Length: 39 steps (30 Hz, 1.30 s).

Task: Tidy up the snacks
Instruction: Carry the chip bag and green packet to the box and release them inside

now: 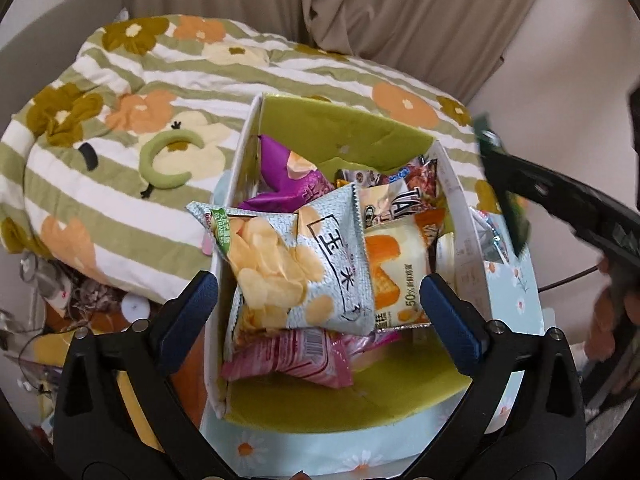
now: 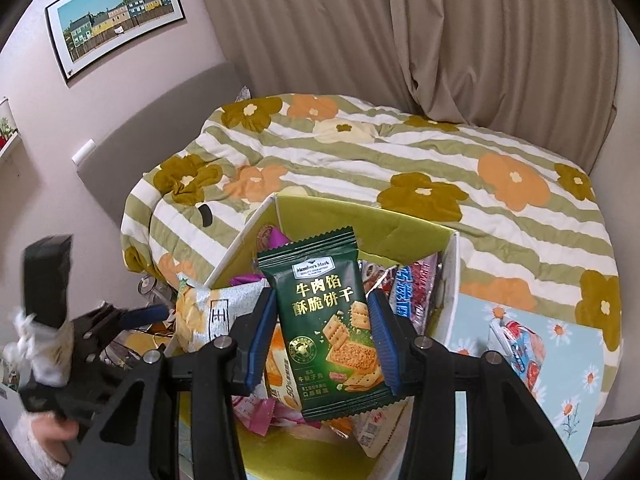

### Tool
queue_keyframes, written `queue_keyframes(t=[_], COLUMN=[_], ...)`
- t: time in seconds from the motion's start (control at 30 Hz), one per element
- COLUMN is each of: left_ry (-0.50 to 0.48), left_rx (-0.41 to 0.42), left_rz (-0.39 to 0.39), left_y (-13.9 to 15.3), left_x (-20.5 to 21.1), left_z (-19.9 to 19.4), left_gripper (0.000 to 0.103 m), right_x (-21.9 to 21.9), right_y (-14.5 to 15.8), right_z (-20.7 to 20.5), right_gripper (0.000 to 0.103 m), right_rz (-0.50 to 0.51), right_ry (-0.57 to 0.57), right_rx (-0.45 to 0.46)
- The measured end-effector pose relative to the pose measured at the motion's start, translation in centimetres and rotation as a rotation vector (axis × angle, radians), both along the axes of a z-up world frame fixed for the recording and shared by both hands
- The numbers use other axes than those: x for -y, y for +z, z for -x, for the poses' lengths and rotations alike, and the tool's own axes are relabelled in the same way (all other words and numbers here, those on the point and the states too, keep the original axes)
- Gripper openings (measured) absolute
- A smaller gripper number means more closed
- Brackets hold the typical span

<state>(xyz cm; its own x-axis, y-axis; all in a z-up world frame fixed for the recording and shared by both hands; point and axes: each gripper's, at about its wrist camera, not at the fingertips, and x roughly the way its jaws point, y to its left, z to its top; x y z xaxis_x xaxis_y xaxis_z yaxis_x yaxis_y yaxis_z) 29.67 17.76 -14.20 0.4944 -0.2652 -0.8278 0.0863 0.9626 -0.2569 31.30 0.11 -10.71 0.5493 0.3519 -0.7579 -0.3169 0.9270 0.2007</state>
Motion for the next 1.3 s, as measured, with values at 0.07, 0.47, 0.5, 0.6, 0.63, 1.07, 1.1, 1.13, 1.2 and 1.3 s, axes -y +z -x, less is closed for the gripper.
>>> queue_keyframes(t=[0.07,0.47,0.5,0.6,0.63,1.07,1.1,1.13,1.2,1.3], left_ry=[0.000,0.035,0.038,0.037,0.036,-0.025,-0.030,-0.035,-0.049,-0.085], left_rx=[0.005,-0.012,-0.011,-0.011,-0.011,0.049,0.059,0.068,0.086,0.110], left_rz=[0.002,-0.014,-0.014,-0.016,-0.020,-0.031,-0.031,-0.031,-0.030,-0.022], left_y=[0.3,-0.1,-0.1,-0.2,-0.2,1.5,1.9,2.2,2.8,4.0], left_x=[0.1,-0.7,-0.7,-0.9,-0.9,0.8,1.2,1.6,2.6,5.1], left_z=[0.3,0.6,0.7,1.1,1.2,3.3,3.5,3.7,4.2,5.0], left_gripper=[0.101,0.101,0.101,0.101,0.101,0.101,0.101,0.101,0.101,0.101], right_x=[-0.3,-3.4,-3.5,-3.4,-3.2,-1.0,-0.7,-0.1,0.9,3.2], right_y=[0.1,-2.1,-2.4,-2.4,-2.3,-0.1,0.3,0.7,1.5,2.6], right_z=[-0.9,-6.0,-6.2,-6.1,-5.8,-0.8,-0.3,0.3,1.3,3.1], right_gripper=[0.043,0.047,0.053,0.094,0.094,0.095,0.095,0.095,0.095,0.095], right_rz=[-0.005,-0.044,-0.063,-0.108,-0.124,-0.079,-0.077,-0.076,-0.077,-0.071], right_ry=[0.007,0.042,0.039,0.024,0.019,-0.047,-0.053,-0.061,-0.073,-0.103], right_rx=[-0.005,-0.080,-0.090,-0.081,-0.067,0.023,0.030,0.038,0.053,0.072])
